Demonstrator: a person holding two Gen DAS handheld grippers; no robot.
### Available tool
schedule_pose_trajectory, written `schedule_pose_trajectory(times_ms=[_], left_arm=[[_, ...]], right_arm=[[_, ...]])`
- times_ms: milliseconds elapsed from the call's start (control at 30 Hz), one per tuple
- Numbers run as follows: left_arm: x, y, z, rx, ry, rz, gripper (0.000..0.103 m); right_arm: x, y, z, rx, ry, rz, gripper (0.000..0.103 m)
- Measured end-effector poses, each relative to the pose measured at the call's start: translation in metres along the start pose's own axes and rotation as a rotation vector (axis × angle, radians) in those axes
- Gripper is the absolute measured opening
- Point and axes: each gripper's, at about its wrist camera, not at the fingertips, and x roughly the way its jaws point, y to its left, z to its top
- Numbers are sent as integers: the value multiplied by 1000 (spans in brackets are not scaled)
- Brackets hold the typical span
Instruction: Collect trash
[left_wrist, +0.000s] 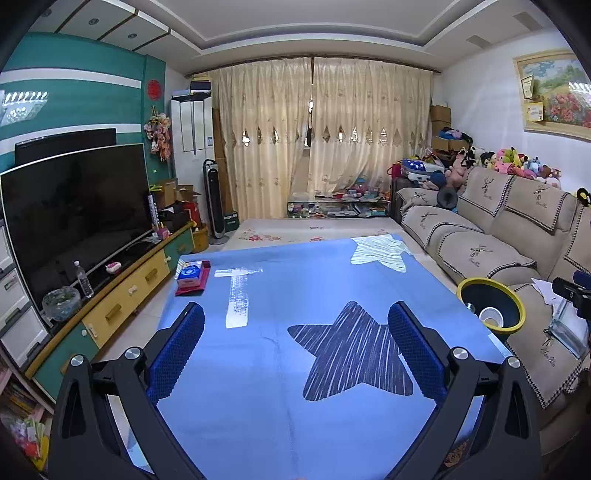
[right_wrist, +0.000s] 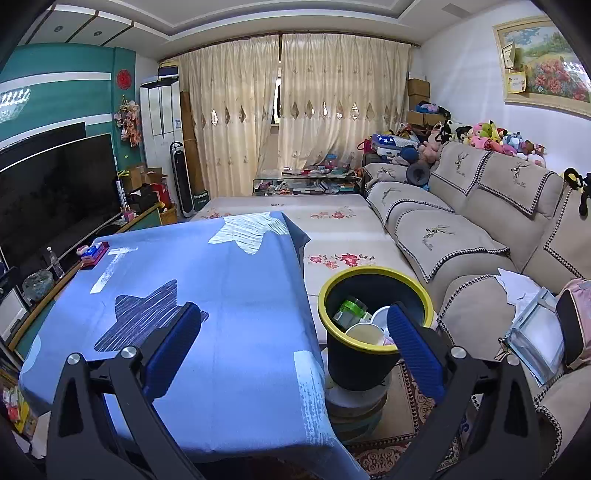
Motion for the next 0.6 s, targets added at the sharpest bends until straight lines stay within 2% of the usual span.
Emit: schedule_pose_trajectory(times_ms=[600], left_arm=[[1, 2, 8, 1, -4, 14, 98]], right_arm=[[9, 1, -3, 8, 19, 4, 96]])
